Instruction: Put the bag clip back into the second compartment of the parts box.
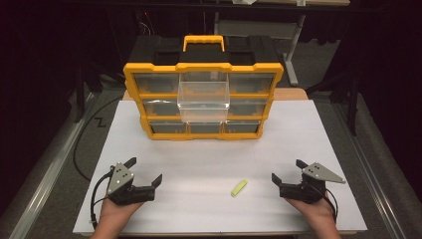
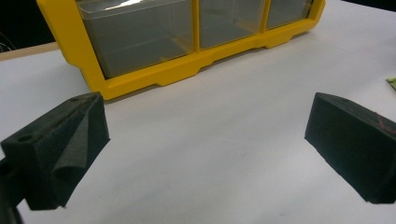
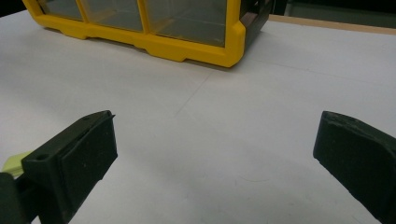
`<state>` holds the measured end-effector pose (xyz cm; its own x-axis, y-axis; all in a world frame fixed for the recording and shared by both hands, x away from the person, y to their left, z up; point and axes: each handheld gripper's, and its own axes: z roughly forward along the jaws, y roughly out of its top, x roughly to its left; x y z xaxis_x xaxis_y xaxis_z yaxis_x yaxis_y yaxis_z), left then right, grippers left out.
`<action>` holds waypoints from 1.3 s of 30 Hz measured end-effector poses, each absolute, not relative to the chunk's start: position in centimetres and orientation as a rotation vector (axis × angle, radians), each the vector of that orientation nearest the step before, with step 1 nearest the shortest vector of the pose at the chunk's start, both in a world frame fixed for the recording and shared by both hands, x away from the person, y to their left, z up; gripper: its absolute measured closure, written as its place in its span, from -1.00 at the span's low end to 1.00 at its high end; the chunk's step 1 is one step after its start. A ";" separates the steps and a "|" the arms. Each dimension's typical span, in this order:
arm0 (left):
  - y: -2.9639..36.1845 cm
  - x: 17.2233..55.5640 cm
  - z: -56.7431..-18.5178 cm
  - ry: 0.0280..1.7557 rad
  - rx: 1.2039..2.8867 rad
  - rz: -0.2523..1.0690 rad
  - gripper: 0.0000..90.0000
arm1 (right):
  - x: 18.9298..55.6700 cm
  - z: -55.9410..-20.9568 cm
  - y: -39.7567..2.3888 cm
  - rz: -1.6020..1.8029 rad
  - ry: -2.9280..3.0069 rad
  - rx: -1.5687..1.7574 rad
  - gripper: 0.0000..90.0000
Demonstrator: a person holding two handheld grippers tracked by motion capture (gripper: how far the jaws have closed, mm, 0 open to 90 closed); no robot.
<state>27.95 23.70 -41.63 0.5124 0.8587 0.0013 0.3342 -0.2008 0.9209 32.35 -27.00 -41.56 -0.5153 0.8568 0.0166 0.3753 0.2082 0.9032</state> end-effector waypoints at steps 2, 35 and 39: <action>23.7 28.0 -41.6 1.002 1.764 0.667 -0.98 | 32.4 -41.6 -27.0 1.268 1.989 1.136 -0.99; 23.8 28.3 -41.3 0.986 1.711 0.628 -0.98 | 32.7 -41.1 -19.5 1.342 2.222 0.996 -0.64; 24.1 28.3 -41.3 1.001 1.706 0.611 -0.99 | 33.0 -41.3 -18.1 1.369 2.273 0.971 -0.37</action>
